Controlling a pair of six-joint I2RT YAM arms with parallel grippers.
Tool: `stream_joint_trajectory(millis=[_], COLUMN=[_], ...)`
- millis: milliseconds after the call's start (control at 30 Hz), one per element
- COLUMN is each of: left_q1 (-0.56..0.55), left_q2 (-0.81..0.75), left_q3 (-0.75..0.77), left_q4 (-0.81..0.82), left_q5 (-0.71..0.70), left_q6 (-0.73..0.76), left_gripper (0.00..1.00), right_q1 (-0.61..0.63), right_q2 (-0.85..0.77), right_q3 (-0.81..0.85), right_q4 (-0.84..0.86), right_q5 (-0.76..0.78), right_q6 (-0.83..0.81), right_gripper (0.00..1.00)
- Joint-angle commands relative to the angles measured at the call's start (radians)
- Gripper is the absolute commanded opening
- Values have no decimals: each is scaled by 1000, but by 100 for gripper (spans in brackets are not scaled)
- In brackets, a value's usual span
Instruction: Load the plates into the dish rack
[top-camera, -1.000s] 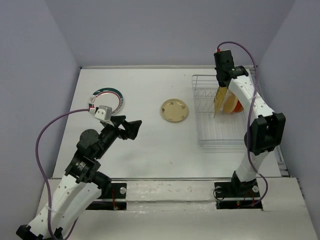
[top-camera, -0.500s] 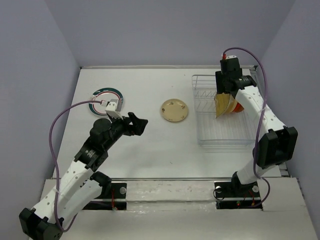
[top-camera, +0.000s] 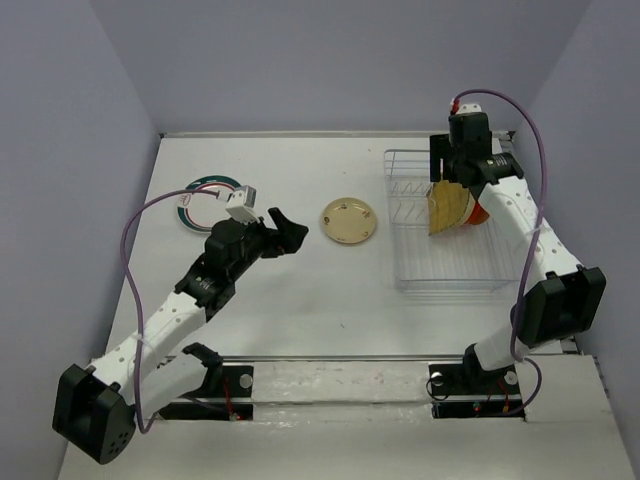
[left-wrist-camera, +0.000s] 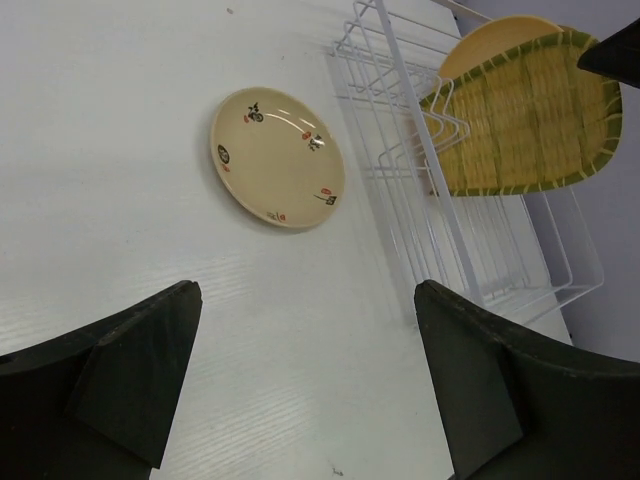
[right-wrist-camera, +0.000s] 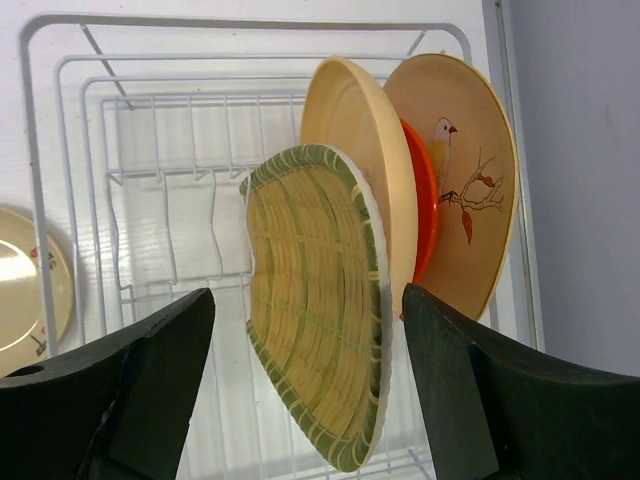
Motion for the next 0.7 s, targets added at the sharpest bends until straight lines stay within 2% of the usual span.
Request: stream_joint_trajectory(millis=[0,100,200,400,433,533,600,667], left_q1=[-15,-32,-39,-56,-56,-56,-55,-55], left_q2=[70,121,216,469,510,676,785,881], left_q3=[-11,-8,14,101,142,220,344,403], left_q4=[152,171,183,235,235,229,211,201], left_q5=[-38,-90,-131,-220,-229,-242,-237,-231], left_q6=[-64,-62,-61,-62,-58,-39,-11,1], left_gripper=[99,97,84,75,71,69,65,64], right_q1=[-1,-1,20,72,72,82,91,91], right_q2=[-69,-106,-165,-411,-469,-540,-595,-635], right_q3=[5,-26,-55,-230,-254,-339,-386,-417], right_q4=[33,41,80,254,272,309,317,318], right_q5=[-38,-29,-79,-364,-386,-470,-519,-539], right_q6=[23,43,75,187,200,244,258,264], right_gripper=[82,82,82,82,82,80,78,78])
